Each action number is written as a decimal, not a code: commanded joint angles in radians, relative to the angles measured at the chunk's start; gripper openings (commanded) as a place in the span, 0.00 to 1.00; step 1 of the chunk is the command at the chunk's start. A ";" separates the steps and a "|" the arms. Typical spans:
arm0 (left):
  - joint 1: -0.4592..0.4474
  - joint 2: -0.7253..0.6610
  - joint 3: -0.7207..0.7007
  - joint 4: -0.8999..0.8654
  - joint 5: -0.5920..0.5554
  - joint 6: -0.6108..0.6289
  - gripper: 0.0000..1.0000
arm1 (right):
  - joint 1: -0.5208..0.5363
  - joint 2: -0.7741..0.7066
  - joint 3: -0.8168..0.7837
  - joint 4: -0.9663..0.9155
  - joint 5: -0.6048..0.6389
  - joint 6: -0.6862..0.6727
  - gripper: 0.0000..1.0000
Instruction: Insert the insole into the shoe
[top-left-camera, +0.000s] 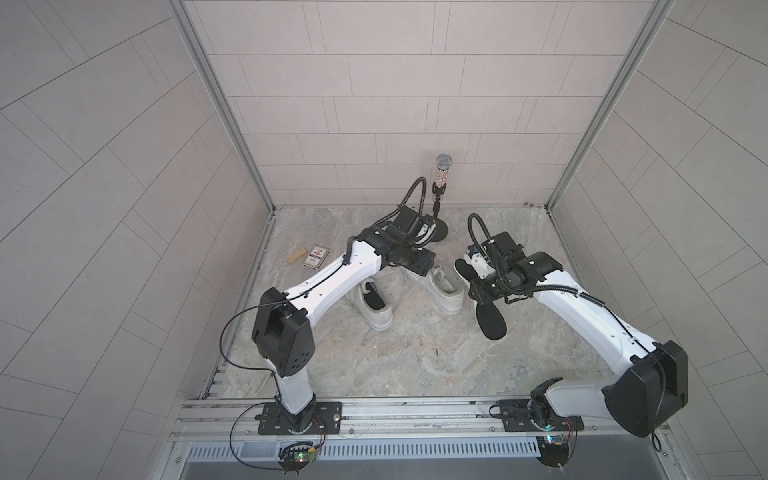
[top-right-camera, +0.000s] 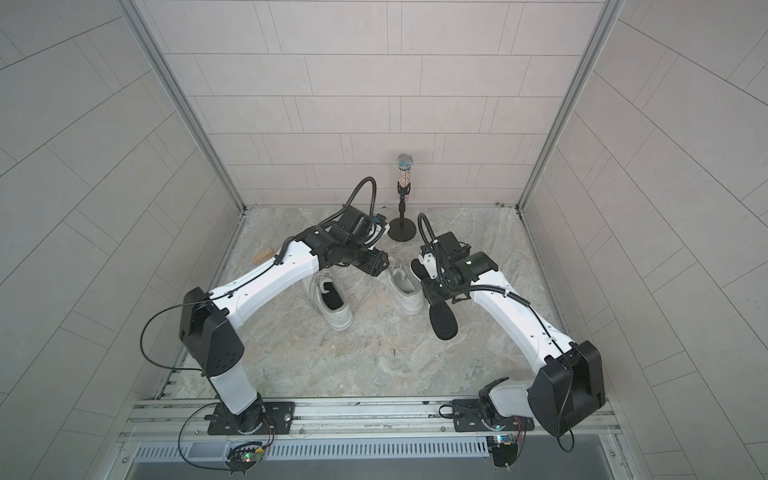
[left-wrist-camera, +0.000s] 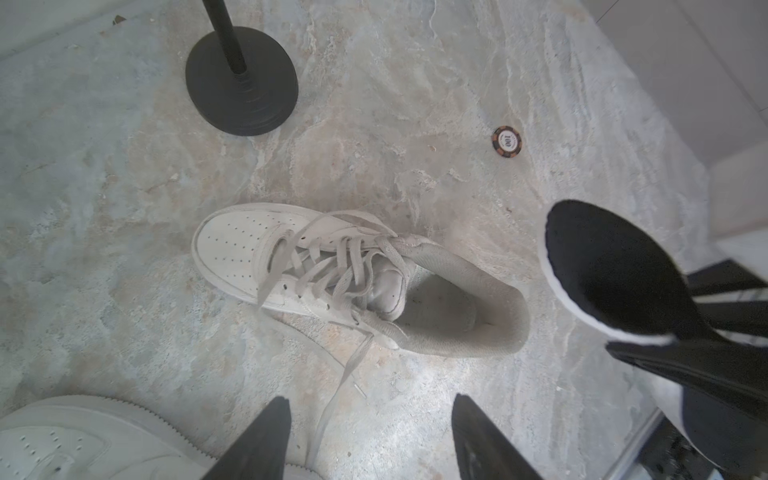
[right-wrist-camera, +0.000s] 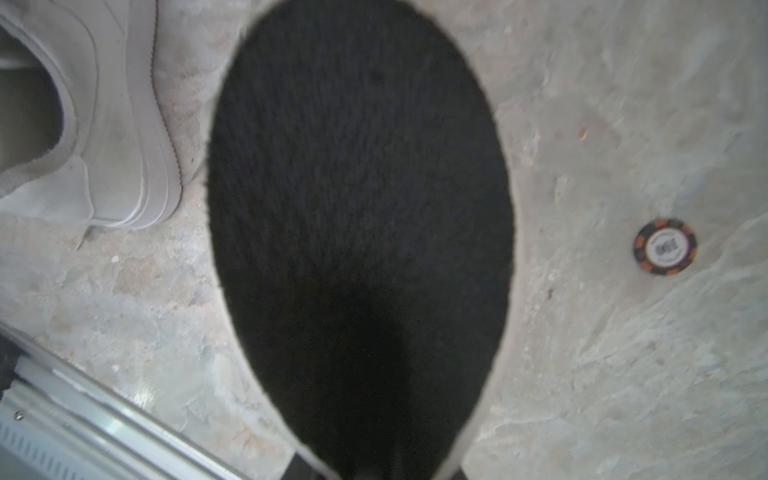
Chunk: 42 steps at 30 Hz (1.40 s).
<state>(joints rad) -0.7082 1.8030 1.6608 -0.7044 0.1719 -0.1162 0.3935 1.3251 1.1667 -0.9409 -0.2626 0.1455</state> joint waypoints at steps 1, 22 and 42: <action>-0.002 0.080 0.059 -0.018 -0.101 0.004 0.70 | 0.000 -0.014 0.020 -0.133 -0.034 0.027 0.29; -0.008 0.256 0.193 -0.197 -0.037 -0.160 0.72 | 0.007 0.053 0.128 -0.191 -0.051 -0.004 0.29; -0.005 0.282 0.148 -0.132 0.026 -0.282 0.58 | 0.020 0.119 0.173 -0.239 -0.079 -0.039 0.28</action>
<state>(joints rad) -0.7200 2.0655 1.7824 -0.8352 0.1940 -0.3691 0.4019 1.4315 1.3140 -1.1316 -0.3252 0.1326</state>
